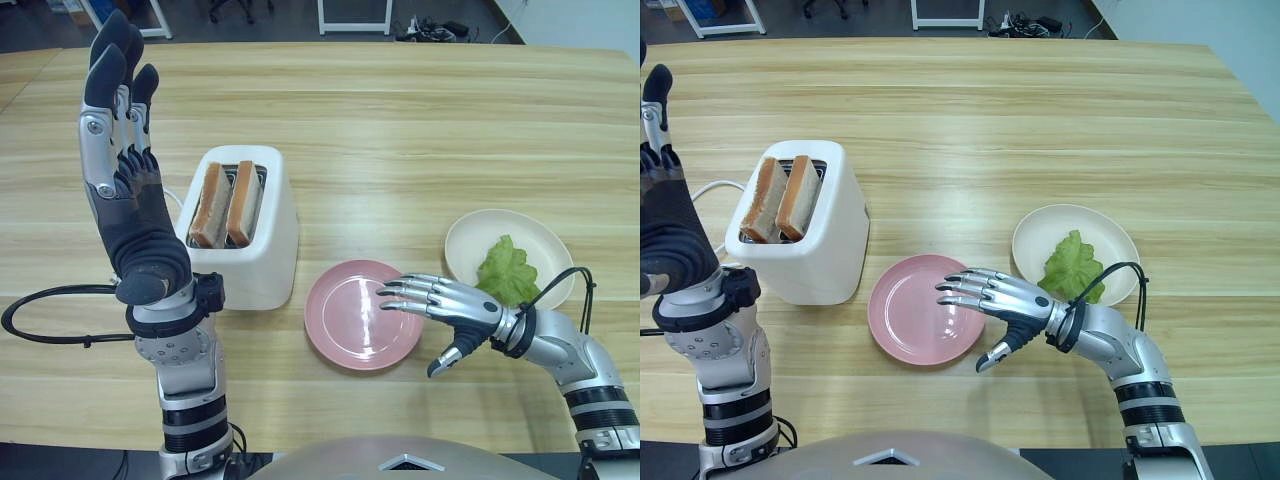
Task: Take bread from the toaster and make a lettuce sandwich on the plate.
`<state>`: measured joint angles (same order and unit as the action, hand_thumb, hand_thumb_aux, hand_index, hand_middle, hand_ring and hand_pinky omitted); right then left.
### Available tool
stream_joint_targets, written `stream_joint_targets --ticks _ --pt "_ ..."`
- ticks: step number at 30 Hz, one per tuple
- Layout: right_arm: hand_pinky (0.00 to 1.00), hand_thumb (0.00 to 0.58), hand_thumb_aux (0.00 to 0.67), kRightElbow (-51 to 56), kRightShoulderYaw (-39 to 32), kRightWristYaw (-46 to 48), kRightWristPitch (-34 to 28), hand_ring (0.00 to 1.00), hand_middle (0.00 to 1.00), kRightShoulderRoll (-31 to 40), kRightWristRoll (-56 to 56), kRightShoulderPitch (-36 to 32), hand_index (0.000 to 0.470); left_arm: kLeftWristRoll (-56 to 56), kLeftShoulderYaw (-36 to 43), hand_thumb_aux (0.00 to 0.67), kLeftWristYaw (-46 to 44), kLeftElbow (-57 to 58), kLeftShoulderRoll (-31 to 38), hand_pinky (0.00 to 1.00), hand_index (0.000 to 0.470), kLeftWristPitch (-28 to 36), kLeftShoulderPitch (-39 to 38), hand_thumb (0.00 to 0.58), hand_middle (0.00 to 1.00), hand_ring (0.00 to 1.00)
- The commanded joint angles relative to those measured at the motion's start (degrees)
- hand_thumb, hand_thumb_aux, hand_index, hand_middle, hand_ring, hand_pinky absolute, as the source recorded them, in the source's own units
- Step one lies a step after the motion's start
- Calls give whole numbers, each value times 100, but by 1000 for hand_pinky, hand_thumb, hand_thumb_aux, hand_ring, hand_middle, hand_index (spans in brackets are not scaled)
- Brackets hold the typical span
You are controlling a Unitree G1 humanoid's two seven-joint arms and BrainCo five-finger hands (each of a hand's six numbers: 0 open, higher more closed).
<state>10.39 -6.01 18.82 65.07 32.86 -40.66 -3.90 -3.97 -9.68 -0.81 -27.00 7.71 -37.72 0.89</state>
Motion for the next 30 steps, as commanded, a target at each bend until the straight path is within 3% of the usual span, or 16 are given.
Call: stream_joint_targets --ticks 1,16,30 --pt "0 0 0 136 -299 -92 -16 0 0 294 -397 -201 0 5 16 0 -44 32 51 0 0 1 -2 0 0 0" --pt "0 0 0 -379 -847 276 -268 0 0 1450 365 273 0 40 -25 0 -127 20 89 0 0 8 -28 0 0 0" --pt "0 0 0 -910 -937 687 -527 0 0 1936 1155 584 0 89 -77 0 -136 84 142 0 0 -5 18 0 0 0"
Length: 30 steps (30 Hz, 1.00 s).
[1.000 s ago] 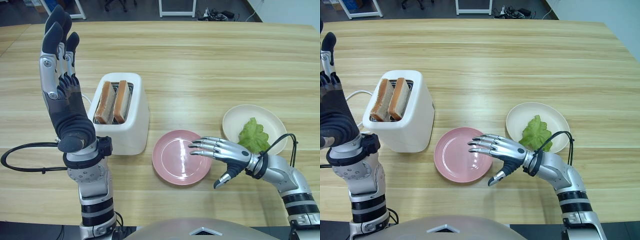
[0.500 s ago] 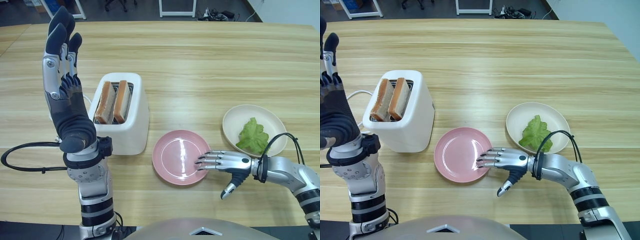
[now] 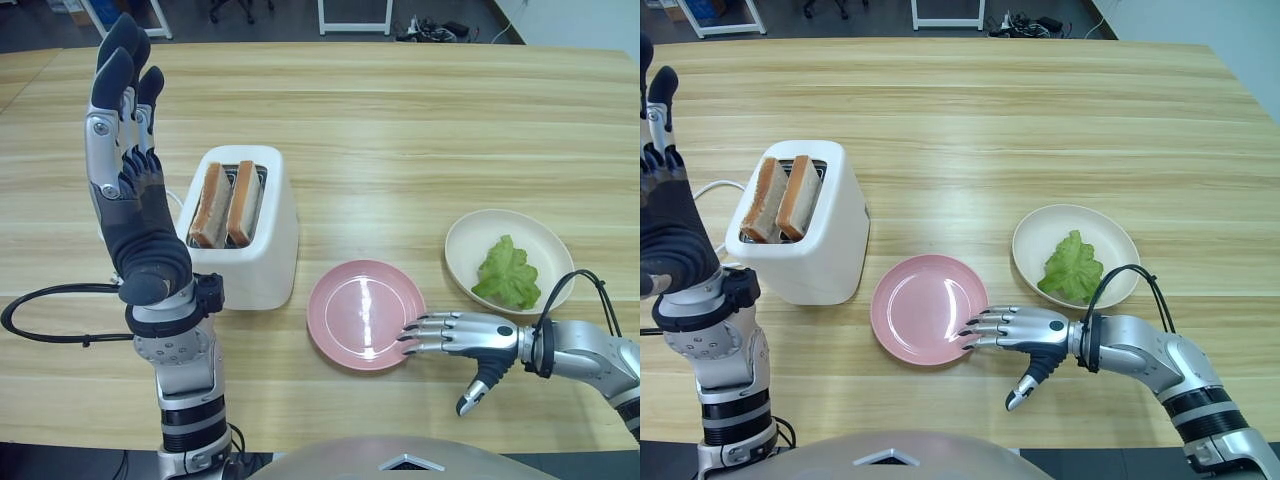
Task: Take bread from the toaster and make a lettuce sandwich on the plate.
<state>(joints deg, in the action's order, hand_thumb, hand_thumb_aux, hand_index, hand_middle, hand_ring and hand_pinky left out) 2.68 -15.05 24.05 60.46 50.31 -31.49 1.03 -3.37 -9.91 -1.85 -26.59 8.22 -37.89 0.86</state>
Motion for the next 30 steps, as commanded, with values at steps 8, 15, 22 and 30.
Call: stream_joint_targets --ticks 8,15,22,30 --pt "0 0 0 -223 945 -776 -113 0 0 -367 1414 27 0 -233 -435 0 363 64 -41 0 0 251 192 0 0 0" --pt "0 0 0 -1072 1859 -2076 -881 0 0 -1946 3583 -156 0 -741 -844 0 807 521 147 0 0 468 600 0 0 0" --pt "0 0 0 -1394 1968 -1964 -598 0 0 -2432 3648 -303 0 -1282 -980 0 434 1135 823 0 0 956 171 0 0 0" --pt "0 0 0 -1316 1847 -1421 -88 0 0 -2400 3863 -71 0 -2325 -1320 0 81 1335 1858 0 0 1686 -584 0 0 0"
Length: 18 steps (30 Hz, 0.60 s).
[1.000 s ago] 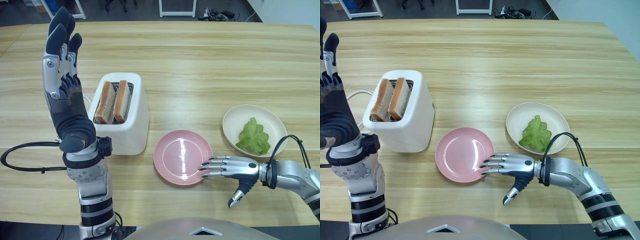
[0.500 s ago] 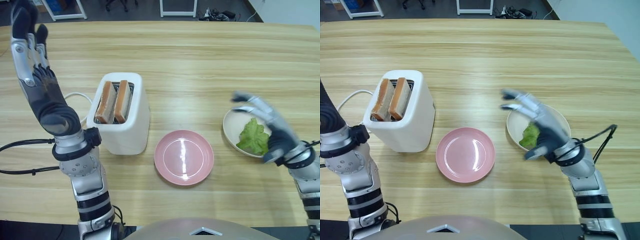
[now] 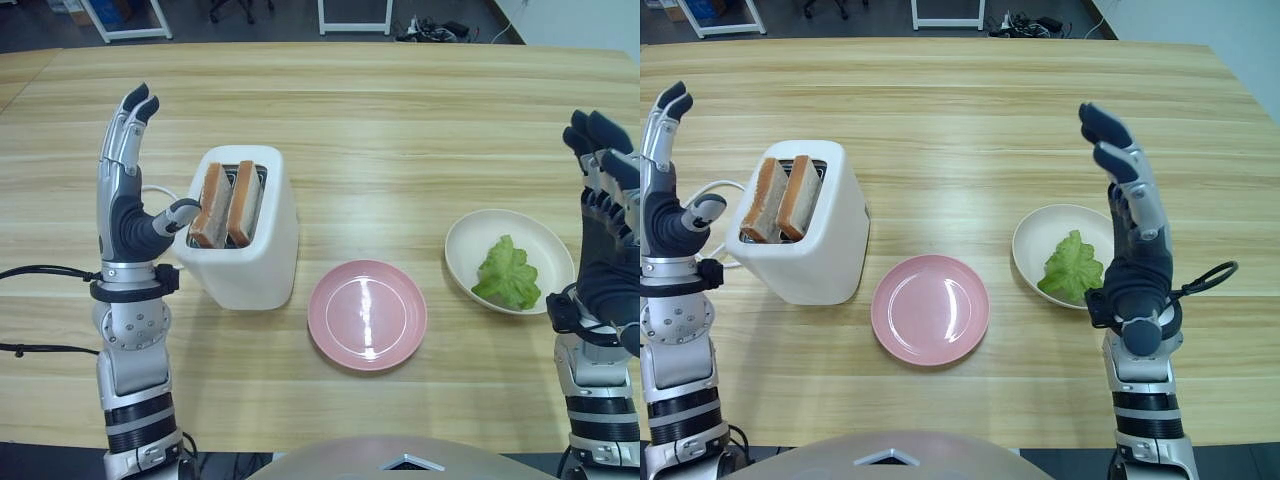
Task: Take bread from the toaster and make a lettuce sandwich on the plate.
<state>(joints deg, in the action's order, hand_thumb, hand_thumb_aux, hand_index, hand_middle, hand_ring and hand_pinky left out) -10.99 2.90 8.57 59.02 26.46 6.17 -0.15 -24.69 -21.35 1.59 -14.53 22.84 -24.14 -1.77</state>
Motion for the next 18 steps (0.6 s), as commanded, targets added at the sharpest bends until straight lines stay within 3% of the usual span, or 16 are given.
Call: stream_joint_targets --ticks 1,8,9,14,18 --pt "0 0 0 59 58 156 61 0 0 -19 152 42 0 -339 -185 0 -328 140 517 0 0 411 -454 0 0 0" --pt "0 0 0 87 121 303 163 0 0 -53 324 72 0 -1106 77 8 -547 175 950 0 6 852 -977 14 0 0" --pt "0 0 0 102 128 325 180 0 0 -65 326 79 0 -1182 122 68 -539 183 977 0 48 894 -995 112 0 0" --pt "0 0 0 54 232 392 227 0 0 -124 298 200 0 -1321 353 34 -477 268 1040 0 24 1041 -925 58 0 0" --pt "0 0 0 45 284 433 228 0 0 -157 288 239 0 -1341 517 45 -481 261 1037 0 31 1171 -847 75 0 0"
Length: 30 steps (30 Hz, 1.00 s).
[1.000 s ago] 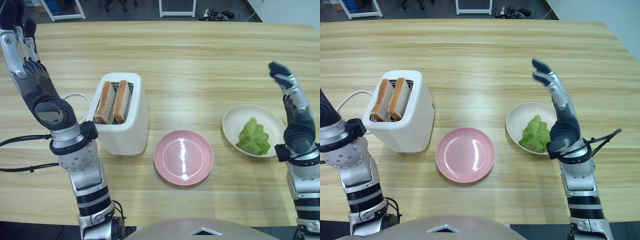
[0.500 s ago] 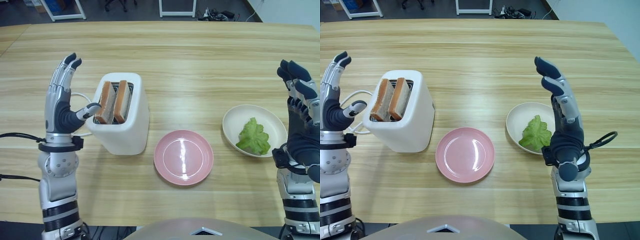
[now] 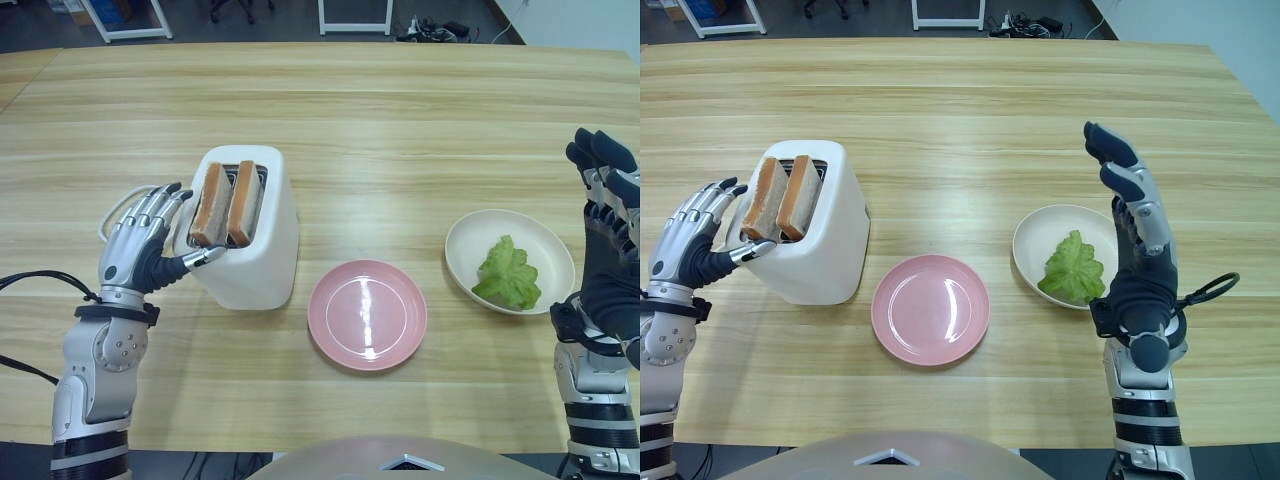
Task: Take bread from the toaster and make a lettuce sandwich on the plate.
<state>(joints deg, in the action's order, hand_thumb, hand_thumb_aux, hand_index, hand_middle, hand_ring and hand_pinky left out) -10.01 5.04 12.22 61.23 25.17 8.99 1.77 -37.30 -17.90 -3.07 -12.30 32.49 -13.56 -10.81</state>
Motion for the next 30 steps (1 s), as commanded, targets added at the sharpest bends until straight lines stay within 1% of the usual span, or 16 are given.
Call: stream_joint_targets --ticks 1,3,5,6,7,8,9,17,21,23,24,25,30 --pt "0 0 0 -62 85 74 6 0 0 -33 10 61 0 -115 208 60 -5 41 79 0 42 144 80 100 0 0" --pt "0 0 0 -64 106 89 9 0 0 -41 22 83 0 -151 269 60 13 50 96 0 42 203 111 100 0 0" --pt "0 0 0 -44 122 104 13 0 0 -49 36 97 0 -168 335 118 -2 54 92 0 83 277 133 187 0 0" --pt "0 0 0 -34 129 111 15 0 0 -53 41 102 0 -176 365 221 -11 60 89 0 155 321 144 319 0 0" --pt "0 0 0 -28 136 115 15 0 0 -57 45 107 0 -223 395 370 -9 70 104 0 260 363 153 464 0 0" --pt "0 0 0 -34 144 118 13 0 0 -59 52 116 0 -244 414 423 -13 79 124 0 297 392 154 501 0 0" --pt "0 0 0 -40 154 121 11 0 0 -60 61 127 0 -242 429 670 -47 83 155 0 470 427 145 580 0 0" --pt "0 0 0 -73 195 122 -26 0 0 -78 87 169 0 179 378 670 -209 -49 223 0 470 582 42 580 0 0" --pt "0 0 0 -61 196 124 -46 0 0 -106 67 158 0 920 367 670 -377 -208 4 0 470 630 193 580 0 0" --pt "0 0 0 -69 197 124 -60 0 0 -117 60 160 0 1405 258 670 -287 -389 -223 0 470 656 406 580 0 0" --pt "0 0 0 -74 195 123 -65 0 0 -127 55 161 0 1536 170 670 -128 -450 -327 965 470 627 545 580 965 965" --pt "0 0 0 -72 192 123 -69 0 0 -141 44 158 0 1701 65 670 19 -497 -429 1000 470 597 673 580 1000 1000" --pt "0 0 0 -35 177 145 -78 0 0 -199 13 142 0 1926 -419 670 759 -499 -659 1000 470 328 1112 580 1000 1000"
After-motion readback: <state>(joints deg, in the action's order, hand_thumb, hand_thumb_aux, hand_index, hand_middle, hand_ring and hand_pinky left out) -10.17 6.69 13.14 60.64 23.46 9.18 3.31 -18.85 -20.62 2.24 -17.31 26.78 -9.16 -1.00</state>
